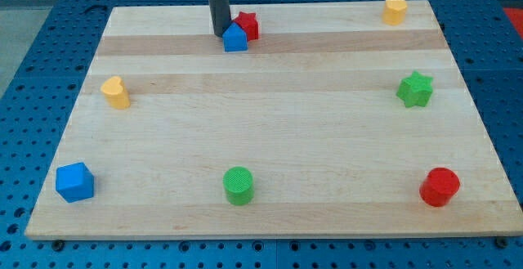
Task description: Push the red circle to the center of the board
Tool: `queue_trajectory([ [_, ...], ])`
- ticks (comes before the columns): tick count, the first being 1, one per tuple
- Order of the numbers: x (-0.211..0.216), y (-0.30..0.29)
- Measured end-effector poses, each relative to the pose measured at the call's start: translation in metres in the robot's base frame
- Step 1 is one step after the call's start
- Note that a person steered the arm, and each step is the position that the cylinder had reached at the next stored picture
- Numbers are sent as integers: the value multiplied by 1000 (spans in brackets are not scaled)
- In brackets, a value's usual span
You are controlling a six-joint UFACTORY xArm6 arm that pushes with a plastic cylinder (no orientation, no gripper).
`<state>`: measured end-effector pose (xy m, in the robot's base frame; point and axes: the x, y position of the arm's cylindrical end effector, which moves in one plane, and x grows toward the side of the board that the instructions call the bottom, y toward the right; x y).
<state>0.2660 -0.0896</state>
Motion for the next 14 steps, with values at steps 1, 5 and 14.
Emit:
queue_trajectory([
  [1, 34, -31],
  [5, 168, 152],
  [14, 269, 199],
])
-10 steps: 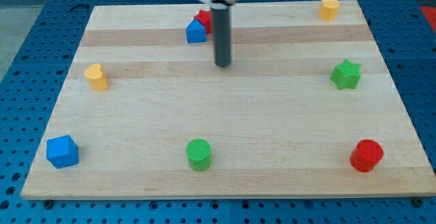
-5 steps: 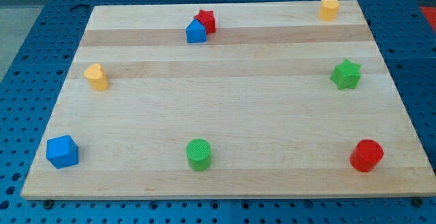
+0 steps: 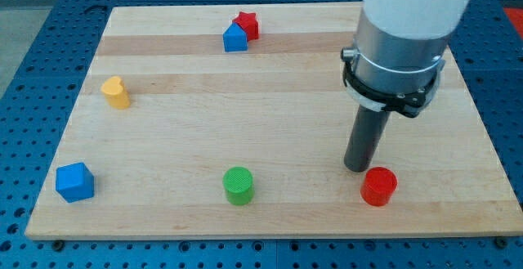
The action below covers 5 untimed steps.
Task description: Push the red circle to the center of the board
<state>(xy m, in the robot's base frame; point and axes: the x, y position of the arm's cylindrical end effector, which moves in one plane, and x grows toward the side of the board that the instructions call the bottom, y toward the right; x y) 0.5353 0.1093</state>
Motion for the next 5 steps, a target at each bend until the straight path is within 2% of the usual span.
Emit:
queue_trajectory([
  [2, -1, 119],
  [3, 48, 133],
  [4, 69, 88],
  [5, 53, 11],
])
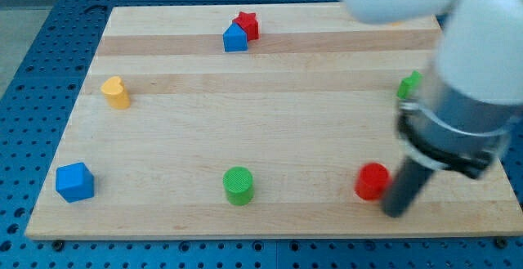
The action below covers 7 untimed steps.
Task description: Push the red circle to the center of the board
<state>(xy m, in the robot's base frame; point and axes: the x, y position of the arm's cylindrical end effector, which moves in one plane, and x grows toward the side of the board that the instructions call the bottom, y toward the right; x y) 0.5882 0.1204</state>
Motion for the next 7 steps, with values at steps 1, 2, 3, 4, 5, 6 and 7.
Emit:
queue_trajectory([
  [1, -50, -49],
  [2, -98, -96],
  [3, -148, -131],
  [4, -133, -137],
  [5, -88, -133],
  [6, -58, -96],
  [7, -67, -40],
])
